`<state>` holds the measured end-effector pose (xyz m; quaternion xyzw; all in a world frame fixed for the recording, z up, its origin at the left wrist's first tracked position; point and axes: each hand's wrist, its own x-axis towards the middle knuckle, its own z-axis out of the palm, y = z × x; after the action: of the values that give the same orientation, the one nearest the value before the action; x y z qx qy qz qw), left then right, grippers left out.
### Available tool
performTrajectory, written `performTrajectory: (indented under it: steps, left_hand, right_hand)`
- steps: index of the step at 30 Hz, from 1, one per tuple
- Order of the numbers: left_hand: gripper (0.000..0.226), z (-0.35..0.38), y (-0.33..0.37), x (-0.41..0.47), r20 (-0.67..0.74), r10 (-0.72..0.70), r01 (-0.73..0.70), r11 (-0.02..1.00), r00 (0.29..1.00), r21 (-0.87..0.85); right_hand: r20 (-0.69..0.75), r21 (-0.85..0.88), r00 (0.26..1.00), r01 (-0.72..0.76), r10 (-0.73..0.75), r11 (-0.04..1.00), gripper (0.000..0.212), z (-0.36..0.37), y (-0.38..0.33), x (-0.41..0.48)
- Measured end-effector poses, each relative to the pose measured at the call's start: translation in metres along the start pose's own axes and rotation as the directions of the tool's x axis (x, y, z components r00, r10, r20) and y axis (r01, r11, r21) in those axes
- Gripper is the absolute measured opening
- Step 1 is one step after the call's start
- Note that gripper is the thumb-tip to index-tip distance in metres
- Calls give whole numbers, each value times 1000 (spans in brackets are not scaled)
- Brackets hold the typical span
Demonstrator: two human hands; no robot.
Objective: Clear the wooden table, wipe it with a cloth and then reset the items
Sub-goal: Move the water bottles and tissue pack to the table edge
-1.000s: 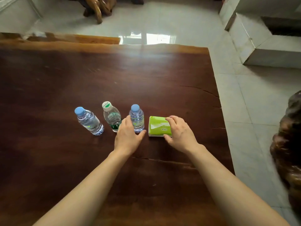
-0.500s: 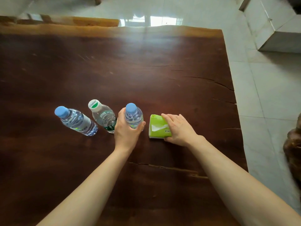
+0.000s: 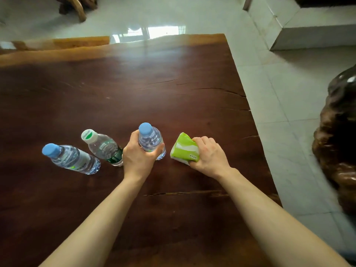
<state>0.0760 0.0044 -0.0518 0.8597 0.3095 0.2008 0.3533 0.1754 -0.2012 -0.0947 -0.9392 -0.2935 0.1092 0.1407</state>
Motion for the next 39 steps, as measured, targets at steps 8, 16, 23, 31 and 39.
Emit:
performTrajectory:
  steps: [8, 16, 23, 31, 39]
  left_hand:
    - [57, 30, 62, -27, 193, 201, -182, 977, 960, -112]
    - [60, 84, 115, -79, 412, 367, -264, 921, 834, -286]
    - [59, 133, 149, -124, 554, 442, -293, 893, 706, -341]
    - [55, 171, 157, -149, 639, 441, -321, 897, 631, -303]
    - [57, 181, 146, -153, 670, 418, -319, 907, 613, -274]
  right_hand:
    - [-209, 126, 917, -319, 340, 939, 74, -26, 32, -103]
    - [-288, 204, 718, -601, 634, 773, 84, -14, 63, -215]
    - [-271, 225, 579, -739, 769, 636, 85, 16, 65, -275]
    - [-203, 189, 547, -792, 812, 581, 89, 46, 73, -293]
    - [-172, 182, 564, -788, 808, 588, 89, 49, 83, -292]
